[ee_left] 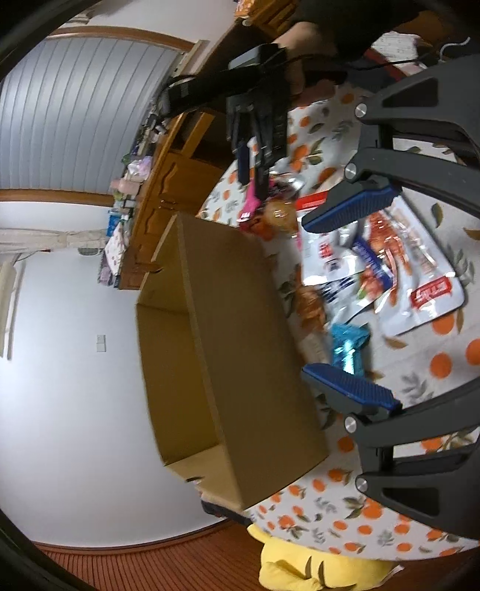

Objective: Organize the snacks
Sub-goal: 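Move the right tool to the silver pouch while the left tool approaches the white spicy-strip packet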

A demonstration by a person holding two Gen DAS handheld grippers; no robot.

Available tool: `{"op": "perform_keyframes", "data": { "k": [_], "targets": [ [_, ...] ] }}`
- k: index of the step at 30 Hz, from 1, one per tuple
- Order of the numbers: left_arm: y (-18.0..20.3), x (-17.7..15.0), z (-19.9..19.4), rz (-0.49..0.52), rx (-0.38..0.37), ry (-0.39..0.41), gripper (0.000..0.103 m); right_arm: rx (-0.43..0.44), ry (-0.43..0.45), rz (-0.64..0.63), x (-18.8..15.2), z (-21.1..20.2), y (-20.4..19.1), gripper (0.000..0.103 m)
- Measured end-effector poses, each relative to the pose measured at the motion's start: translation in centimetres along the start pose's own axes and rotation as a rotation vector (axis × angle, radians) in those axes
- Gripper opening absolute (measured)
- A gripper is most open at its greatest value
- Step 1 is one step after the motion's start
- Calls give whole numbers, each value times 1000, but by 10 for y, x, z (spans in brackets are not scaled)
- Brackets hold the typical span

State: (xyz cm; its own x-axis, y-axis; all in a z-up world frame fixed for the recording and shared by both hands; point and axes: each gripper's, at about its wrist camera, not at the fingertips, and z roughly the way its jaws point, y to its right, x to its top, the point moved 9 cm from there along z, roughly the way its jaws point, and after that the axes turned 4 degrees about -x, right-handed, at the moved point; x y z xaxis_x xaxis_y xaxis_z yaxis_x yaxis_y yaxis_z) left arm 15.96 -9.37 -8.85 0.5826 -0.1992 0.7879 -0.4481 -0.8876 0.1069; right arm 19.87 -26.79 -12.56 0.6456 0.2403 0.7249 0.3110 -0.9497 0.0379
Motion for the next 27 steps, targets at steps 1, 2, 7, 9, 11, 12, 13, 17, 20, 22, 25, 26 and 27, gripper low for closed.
{"op": "perform_keyframes", "data": {
  "k": [1,2,7,9,11,12,13,17,20,22,25,26,27],
  "targets": [
    [2,-4,2,-1,-3,-5,74,2,-5,5,-1,3,2,52],
    [3,-8,4,-4,-7,-11,74,5,-9,9,-2,5,2,52],
    [10,-29,13,-15,-28,-46,74,13,-17,38,-5,11,7,55],
    [14,-37,16,-9,-33,-63,74,14,-20,41,-6,10,8,55],
    [18,-44,18,-7,-44,-78,74,14,-26,43,-10,9,9,55],
    [20,-47,19,-5,-48,-85,74,14,-25,42,-12,7,9,55],
    [23,-49,20,-2,-51,-90,74,13,-25,42,-15,5,9,55],
    [33,-51,23,21,-58,-101,74,6,-27,38,-24,0,10,56],
    [37,-50,25,41,-52,-101,74,-5,-34,30,-31,-1,11,57],
    [36,-50,27,48,-49,-107,74,-27,-34,19,-34,-1,13,58],
    [29,-50,34,40,-40,-127,74,-66,-37,2,-35,2,19,61],
    [27,-52,36,31,-39,-135,74,-75,-39,-2,-35,3,20,62],
    [25,-53,38,23,-40,-142,74,-84,-41,-7,-34,4,22,64]
  ]
}}
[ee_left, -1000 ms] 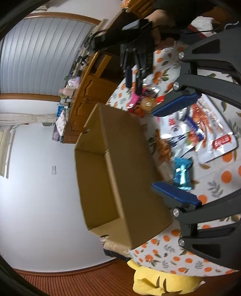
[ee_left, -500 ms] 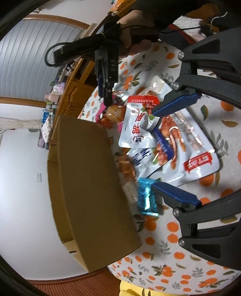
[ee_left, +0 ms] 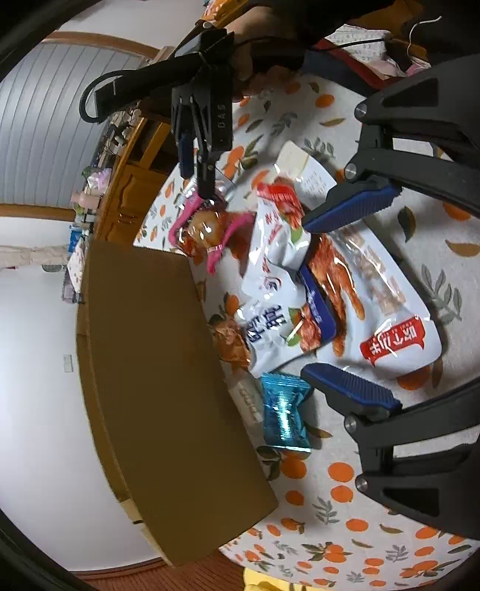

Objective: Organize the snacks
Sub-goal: 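Move the right tool to the silver pouch while the left tool approaches the white spicy-strip packet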

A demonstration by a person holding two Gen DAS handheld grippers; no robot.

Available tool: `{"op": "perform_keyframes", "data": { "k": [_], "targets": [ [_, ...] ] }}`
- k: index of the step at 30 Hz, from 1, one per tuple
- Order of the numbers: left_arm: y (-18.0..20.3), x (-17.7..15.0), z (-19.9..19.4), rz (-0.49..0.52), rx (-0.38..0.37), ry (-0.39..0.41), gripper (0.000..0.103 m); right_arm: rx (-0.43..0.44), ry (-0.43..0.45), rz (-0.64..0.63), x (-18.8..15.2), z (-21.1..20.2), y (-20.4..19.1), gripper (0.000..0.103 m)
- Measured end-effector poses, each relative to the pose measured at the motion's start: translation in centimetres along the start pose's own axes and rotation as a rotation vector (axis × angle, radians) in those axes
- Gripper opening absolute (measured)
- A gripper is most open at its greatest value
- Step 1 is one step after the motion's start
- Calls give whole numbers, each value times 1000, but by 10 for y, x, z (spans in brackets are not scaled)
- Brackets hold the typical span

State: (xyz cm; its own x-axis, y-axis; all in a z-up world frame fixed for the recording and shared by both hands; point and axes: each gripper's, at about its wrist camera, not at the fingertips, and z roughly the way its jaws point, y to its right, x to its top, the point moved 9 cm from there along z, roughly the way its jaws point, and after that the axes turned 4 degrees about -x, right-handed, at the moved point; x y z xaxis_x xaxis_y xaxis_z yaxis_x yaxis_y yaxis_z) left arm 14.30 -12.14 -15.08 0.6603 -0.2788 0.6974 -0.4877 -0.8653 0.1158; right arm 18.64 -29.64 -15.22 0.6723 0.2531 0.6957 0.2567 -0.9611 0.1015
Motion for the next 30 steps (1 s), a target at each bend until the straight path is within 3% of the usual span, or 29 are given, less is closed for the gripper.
{"op": "perform_keyframes", "data": {
  "k": [7,11,22,30],
  "targets": [
    [-2,-7,-1,-29,-36,-19,74,-31,-57,-10,2,19,11,74],
    [0,-10,-2,-32,-49,-28,74,5,-93,17,-1,25,15,77],
    [5,-12,-4,-4,-41,-38,74,17,-89,11,-5,20,14,67],
    [4,10,-19,65,-81,-12,74,19,-84,14,-7,19,16,67]
  ]
}}
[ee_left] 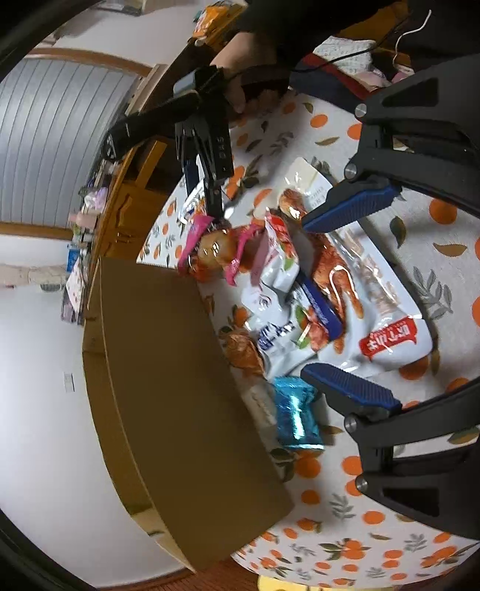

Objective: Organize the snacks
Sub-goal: 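Move the right tool to the silver pouch while the left tool approaches the white spicy-strip packet, then grasp the white spicy-strip packet with the left tool while the right tool grasps the silver pouch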

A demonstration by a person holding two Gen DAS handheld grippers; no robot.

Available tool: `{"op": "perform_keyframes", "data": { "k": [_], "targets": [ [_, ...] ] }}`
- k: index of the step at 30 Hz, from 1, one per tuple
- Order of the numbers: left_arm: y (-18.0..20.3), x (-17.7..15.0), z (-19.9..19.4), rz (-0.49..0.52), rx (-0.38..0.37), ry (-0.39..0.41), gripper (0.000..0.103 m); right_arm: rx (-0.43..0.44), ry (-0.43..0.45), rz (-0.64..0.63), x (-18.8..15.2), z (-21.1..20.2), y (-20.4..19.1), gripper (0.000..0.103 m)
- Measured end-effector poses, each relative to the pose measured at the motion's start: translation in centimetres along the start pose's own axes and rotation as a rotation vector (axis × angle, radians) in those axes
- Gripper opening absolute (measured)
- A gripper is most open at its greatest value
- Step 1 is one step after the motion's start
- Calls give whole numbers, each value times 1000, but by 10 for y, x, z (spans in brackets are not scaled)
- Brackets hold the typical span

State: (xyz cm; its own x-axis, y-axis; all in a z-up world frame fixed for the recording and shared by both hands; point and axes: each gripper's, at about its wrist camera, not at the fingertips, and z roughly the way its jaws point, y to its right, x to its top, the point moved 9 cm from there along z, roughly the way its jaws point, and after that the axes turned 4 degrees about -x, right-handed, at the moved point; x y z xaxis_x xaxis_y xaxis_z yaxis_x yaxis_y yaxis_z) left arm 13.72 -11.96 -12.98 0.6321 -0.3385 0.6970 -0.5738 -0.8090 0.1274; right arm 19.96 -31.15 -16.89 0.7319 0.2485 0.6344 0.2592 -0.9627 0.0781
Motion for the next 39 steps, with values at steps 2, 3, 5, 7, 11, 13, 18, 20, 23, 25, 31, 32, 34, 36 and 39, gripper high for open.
{"op": "perform_keyframes", "data": {
  "k": [2,3,5,7,11,13,18,20,23,25,31,32,34,36,39],
  "targets": [
    [-1,2,6,8,-7,-22,74,-2,0,-1,0,0,0,67],
    [-3,2,11,4,-9,-36,74,-3,0,-2,0,0,1,67],
    [-6,-1,18,-9,-26,-61,74,-3,0,-2,1,0,1,67],
    [-7,-8,26,-26,-64,-98,74,-4,0,-3,0,0,1,67],
    [-5,-18,25,-36,-104,-129,74,-3,1,-2,0,0,0,67],
    [-1,-24,22,-26,-110,-147,74,-3,1,-2,0,0,0,67],
    [18,-38,15,22,-112,-184,74,-3,1,-2,0,0,0,67],
    [23,-39,12,32,-105,-188,74,-3,1,-2,0,0,1,67],
    [32,-35,6,68,-86,-173,74,-3,1,-2,0,0,1,67],
    [41,-31,2,97,-96,-165,74,-3,1,-2,0,0,1,67],
    [68,-34,5,226,-91,-187,74,-3,2,-2,0,0,1,67],
    [68,-35,9,242,-72,-198,74,-3,2,-2,0,0,1,67],
    [66,-36,17,253,-57,-215,74,-3,2,-2,0,0,1,67],
    [64,-36,25,252,-47,-228,75,-3,2,-2,0,0,1,67],
    [63,-34,32,245,-56,-241,76,-3,2,-2,0,0,1,67]
  ]
}}
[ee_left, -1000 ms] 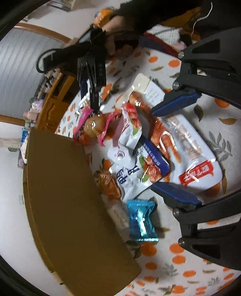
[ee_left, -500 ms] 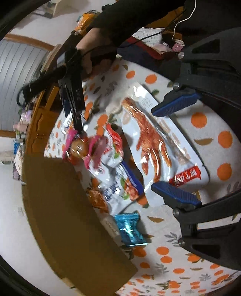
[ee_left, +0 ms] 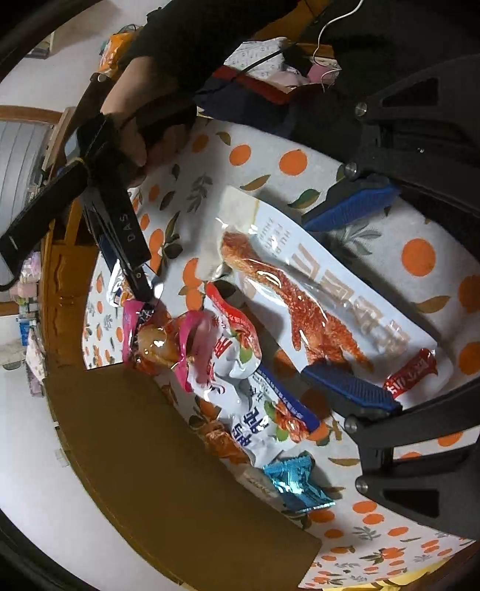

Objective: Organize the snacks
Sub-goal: 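Grasp the white spicy-strip packet with the left tool while the right tool grasps the silver pouch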

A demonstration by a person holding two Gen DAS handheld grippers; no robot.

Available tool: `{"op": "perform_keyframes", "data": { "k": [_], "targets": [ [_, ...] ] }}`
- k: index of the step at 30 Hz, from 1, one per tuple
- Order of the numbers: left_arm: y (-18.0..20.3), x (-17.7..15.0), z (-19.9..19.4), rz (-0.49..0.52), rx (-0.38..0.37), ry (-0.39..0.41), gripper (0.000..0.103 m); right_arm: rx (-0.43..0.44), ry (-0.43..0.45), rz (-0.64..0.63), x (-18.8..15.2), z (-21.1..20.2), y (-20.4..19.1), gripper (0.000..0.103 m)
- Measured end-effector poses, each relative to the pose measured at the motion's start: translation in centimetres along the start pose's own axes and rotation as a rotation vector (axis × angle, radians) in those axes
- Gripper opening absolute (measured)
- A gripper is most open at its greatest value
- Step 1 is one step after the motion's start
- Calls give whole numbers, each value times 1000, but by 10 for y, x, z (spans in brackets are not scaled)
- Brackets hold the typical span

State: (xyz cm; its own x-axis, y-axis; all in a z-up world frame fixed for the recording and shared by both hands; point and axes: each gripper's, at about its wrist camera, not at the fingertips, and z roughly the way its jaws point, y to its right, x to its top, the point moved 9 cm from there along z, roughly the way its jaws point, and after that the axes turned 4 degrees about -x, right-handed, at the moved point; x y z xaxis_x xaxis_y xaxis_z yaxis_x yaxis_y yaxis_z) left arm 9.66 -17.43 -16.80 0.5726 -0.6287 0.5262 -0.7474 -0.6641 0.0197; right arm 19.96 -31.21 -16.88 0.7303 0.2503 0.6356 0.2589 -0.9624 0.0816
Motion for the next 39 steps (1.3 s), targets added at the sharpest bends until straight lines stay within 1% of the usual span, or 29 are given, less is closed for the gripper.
{"op": "perform_keyframes", "data": {
  "k": [3,7,9,10,12,17,18,22,23,24,25,26,27,28,29,31,36,39],
  "targets": [
    [-4,3,10,14,39,-15,79,0,0,0,0,0,0,67],
    [-10,6,13,-36,15,2,78,0,0,0,0,0,0,67],
    [-12,7,11,-48,14,28,65,0,0,0,0,0,0,67],
    [-14,8,9,-55,21,43,49,0,0,0,0,0,0,67],
    [-19,7,7,-77,27,47,45,0,0,1,0,0,0,67],
    [-19,7,-2,-83,35,79,37,1,1,2,0,0,0,67],
    [-18,7,-5,-87,31,88,36,1,1,2,-1,0,0,67],
    [-13,4,-21,-109,9,126,25,4,0,2,-1,0,0,67],
    [-11,3,-22,-110,4,130,24,7,-2,-4,-1,0,0,65],
    [-10,2,-24,-114,1,136,23,13,-1,-7,0,0,-1,60],
    [-10,1,-26,-118,-2,139,23,29,0,-1,0,-1,-2,58],
    [-11,1,-27,-121,-1,141,23,45,-1,7,-1,-3,-1,53],
    [-11,2,-27,-125,0,144,23,67,-3,19,-1,-4,-1,40],
    [-12,1,-28,-132,-3,149,23,101,-5,39,-2,-7,-1,17],
    [-13,1,-29,-136,-6,151,23,107,-14,43,-4,-7,0,11],
    [-13,2,-31,-142,-9,157,23,108,-7,34,-6,-9,-1,11],
    [-13,5,-32,-148,-14,168,23,108,-1,37,-4,-13,-1,4],
    [-12,5,-34,-152,-17,183,23,105,15,36,-2,-17,-2,3]
  ]
}}
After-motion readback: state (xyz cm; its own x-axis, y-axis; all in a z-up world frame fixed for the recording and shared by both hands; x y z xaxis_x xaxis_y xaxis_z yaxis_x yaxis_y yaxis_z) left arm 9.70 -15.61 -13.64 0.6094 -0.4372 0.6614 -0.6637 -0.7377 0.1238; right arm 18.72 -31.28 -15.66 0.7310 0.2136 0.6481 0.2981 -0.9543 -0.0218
